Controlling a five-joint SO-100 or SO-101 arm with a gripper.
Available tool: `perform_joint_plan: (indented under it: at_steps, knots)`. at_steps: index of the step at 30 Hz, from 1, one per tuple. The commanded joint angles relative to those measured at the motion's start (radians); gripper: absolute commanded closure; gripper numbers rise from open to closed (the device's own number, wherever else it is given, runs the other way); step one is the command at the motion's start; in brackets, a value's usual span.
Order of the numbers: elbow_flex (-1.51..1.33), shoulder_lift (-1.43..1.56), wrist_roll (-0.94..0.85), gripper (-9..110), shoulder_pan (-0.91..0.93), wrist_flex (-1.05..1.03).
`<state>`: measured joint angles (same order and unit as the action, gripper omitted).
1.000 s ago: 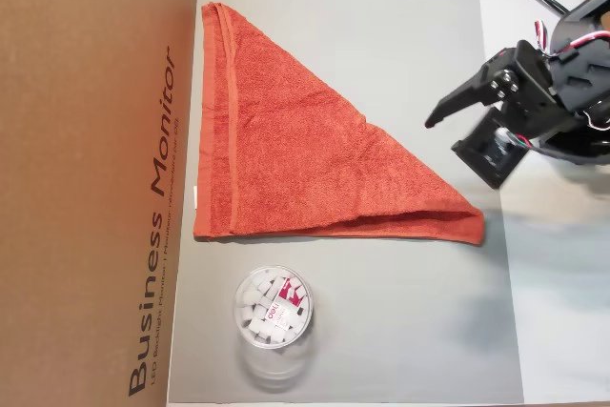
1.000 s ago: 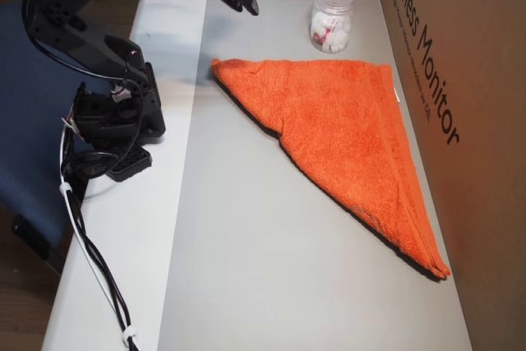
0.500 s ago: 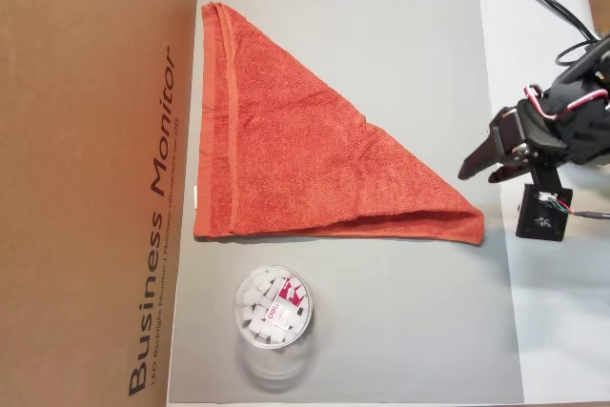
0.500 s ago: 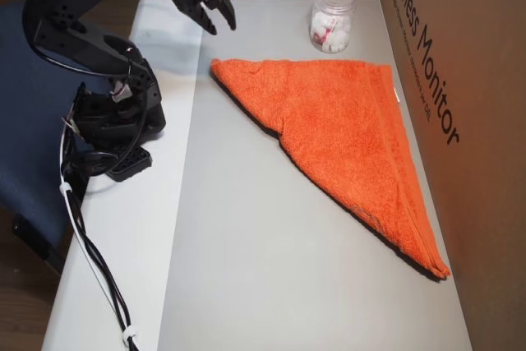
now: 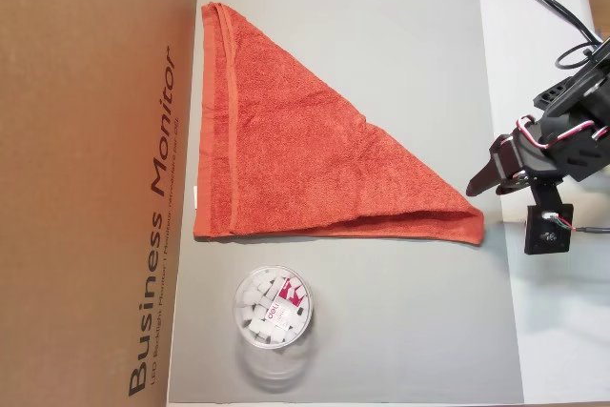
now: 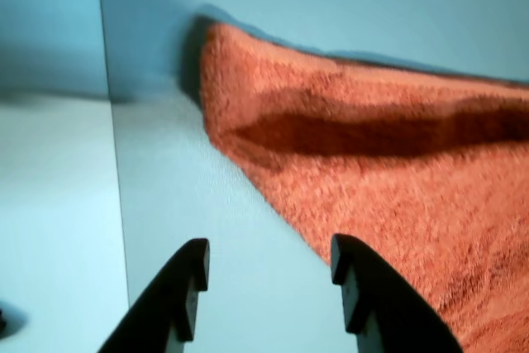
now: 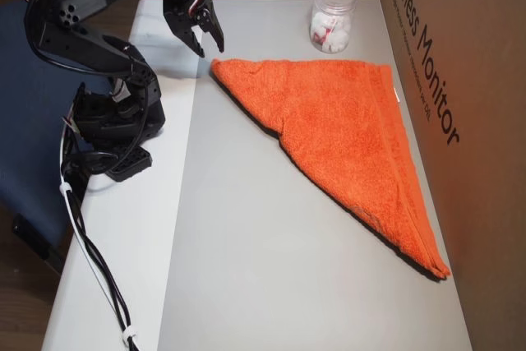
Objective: Fold the blanket.
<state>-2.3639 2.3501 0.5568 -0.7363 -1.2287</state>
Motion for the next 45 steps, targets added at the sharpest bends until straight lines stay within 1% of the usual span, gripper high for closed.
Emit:
perform_joint_plan:
  at_steps: [1, 7, 10, 16, 22, 27, 42, 45]
  knots:
    - [-0.034, 0.011, -0.008, 87, 0.002, 0.055]
    - [-0.072, -0.009, -0.008, 86, -0.049, 0.060]
    - [-0.052, -0.089, -0.008, 86, -0.071, 0.063]
    - [0.055, -0.281, -0.008, 87, -0.080, 0.146]
    - [0.109, -0.385, -0.005, 87, -0.081, 0.175]
    - [0.094, -0.422, 0.005, 87, -0.080, 0.239]
    - [0.095, -0.488, 0.005, 87, -0.077, 0.239]
    - [0.095, -0.494, 0.005, 90, -0.077, 0.242]
